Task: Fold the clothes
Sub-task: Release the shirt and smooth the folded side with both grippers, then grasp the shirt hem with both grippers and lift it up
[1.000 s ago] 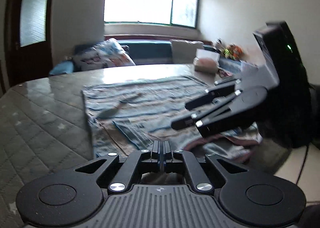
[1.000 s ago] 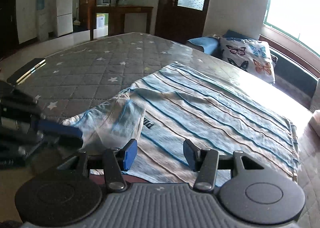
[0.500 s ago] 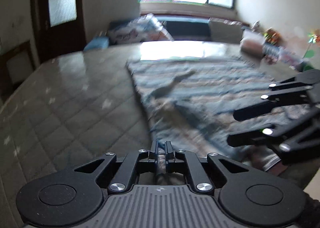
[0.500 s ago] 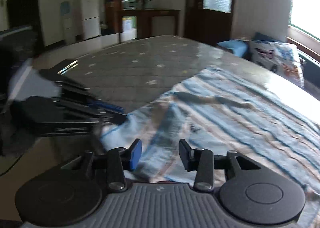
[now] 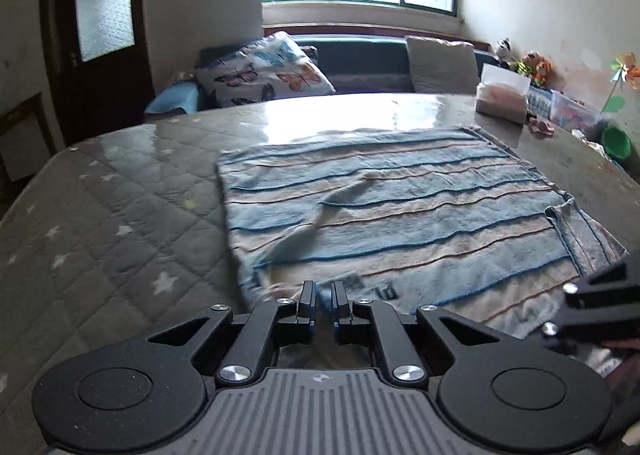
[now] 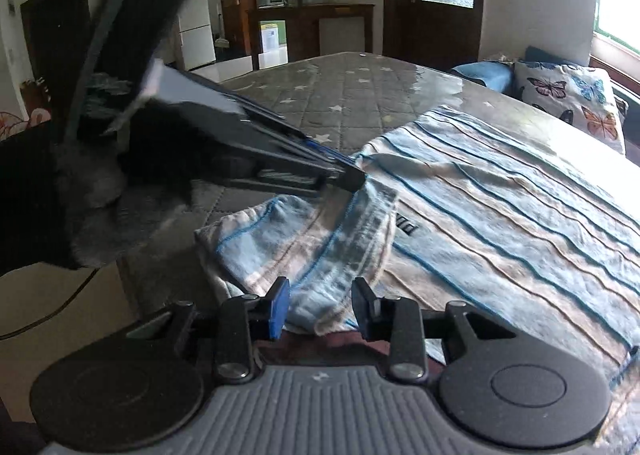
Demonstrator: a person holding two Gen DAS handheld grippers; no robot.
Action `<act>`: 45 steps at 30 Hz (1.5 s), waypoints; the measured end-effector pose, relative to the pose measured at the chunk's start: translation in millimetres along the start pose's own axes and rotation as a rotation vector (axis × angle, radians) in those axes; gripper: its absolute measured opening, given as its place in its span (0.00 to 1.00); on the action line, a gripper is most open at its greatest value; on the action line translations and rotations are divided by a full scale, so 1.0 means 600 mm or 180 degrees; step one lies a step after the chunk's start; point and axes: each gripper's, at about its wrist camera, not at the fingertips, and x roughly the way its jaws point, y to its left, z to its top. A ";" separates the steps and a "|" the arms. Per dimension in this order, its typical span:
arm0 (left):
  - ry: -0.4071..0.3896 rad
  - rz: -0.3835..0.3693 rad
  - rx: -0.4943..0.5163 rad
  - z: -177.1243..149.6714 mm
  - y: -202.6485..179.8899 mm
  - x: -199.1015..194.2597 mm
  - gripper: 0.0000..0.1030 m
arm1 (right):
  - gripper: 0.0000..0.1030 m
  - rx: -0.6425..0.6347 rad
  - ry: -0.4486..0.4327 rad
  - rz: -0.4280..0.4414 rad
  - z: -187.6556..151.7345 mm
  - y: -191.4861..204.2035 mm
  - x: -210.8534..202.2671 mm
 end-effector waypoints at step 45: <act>-0.0159 0.0072 0.1458 -0.160 -0.082 -0.145 0.50 | 0.54 -0.0085 0.0329 -0.1203 -0.185 -0.110 -0.200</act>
